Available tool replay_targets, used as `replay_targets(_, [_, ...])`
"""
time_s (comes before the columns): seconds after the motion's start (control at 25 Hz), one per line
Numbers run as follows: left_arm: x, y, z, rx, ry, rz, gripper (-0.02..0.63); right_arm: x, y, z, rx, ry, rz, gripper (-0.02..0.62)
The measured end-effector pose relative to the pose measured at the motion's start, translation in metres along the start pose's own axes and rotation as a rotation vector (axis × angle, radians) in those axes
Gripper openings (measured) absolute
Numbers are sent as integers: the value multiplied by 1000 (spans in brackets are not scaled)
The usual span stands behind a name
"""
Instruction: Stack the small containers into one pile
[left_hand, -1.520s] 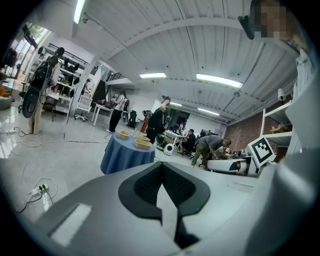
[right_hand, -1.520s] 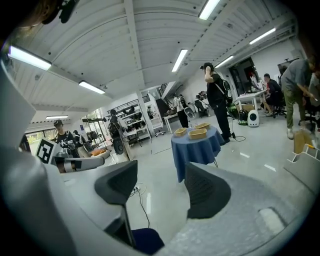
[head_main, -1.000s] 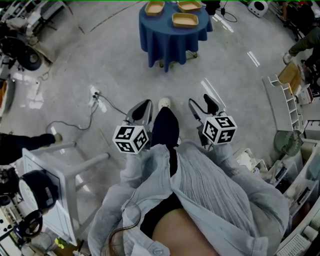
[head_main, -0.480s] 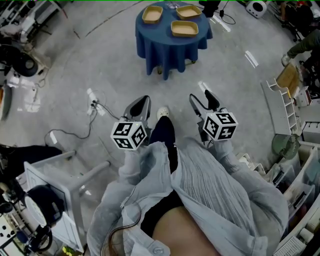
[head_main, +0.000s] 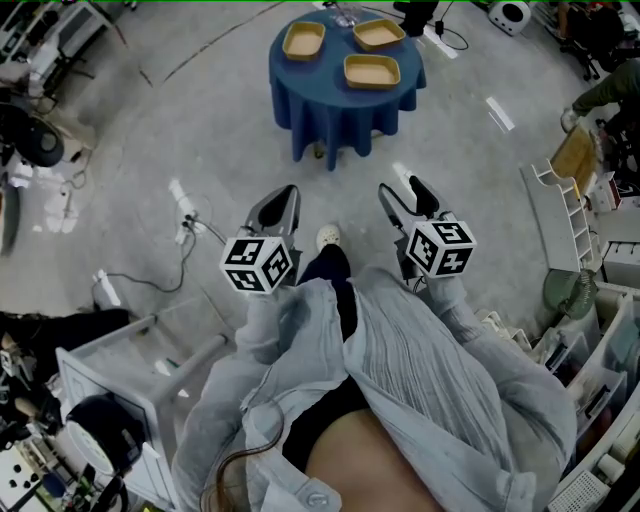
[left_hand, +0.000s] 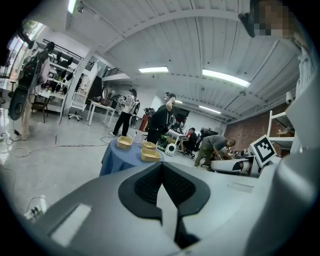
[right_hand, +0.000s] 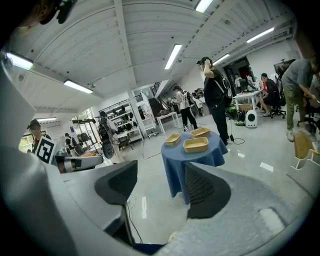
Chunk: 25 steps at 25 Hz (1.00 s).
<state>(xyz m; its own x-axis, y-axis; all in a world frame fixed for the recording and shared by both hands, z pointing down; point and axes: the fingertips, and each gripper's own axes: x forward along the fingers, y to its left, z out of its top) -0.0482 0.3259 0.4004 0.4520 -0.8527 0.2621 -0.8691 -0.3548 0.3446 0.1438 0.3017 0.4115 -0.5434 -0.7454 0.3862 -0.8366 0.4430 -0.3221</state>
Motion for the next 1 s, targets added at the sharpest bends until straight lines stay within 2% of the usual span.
replay_targets(0.44, [44, 51, 31, -11, 1, -15, 15, 61, -5, 30, 6, -3, -22, 290])
replay_targets(0.76, [78, 81, 52, 19, 10, -54, 15, 105, -5, 49, 30, -30, -32, 290])
replay_targets(1.0, [84, 85, 44, -4, 55, -78, 15, 111, -8, 39, 42, 9, -60, 290])
